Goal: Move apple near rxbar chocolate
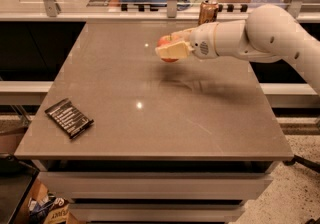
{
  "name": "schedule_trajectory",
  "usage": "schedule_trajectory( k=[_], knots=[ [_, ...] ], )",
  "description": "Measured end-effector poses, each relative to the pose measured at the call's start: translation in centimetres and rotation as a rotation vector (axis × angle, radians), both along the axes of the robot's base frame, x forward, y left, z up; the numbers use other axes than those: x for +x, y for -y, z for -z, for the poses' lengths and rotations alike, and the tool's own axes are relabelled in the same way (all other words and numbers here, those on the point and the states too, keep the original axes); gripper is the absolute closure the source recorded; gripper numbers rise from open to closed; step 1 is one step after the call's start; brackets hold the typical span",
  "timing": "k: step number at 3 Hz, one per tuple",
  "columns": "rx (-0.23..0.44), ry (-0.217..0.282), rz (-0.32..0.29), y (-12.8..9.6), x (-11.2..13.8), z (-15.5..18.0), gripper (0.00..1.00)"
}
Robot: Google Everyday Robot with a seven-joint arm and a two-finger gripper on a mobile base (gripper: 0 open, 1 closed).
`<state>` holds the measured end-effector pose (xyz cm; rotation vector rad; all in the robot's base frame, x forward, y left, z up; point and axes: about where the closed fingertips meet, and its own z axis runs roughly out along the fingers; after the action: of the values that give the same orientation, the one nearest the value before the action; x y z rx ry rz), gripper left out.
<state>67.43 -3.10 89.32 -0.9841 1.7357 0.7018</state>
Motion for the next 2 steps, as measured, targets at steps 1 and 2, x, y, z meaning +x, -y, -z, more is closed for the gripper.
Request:
schedule_trajectory(
  k=[1,2],
  knots=[
    [-0.001,0.031,-0.041,-1.3,-3.4,-1.2,1.00],
    [-0.013,0.056,-0.086,-3.7,-6.8,-1.7,1.00]
  ],
)
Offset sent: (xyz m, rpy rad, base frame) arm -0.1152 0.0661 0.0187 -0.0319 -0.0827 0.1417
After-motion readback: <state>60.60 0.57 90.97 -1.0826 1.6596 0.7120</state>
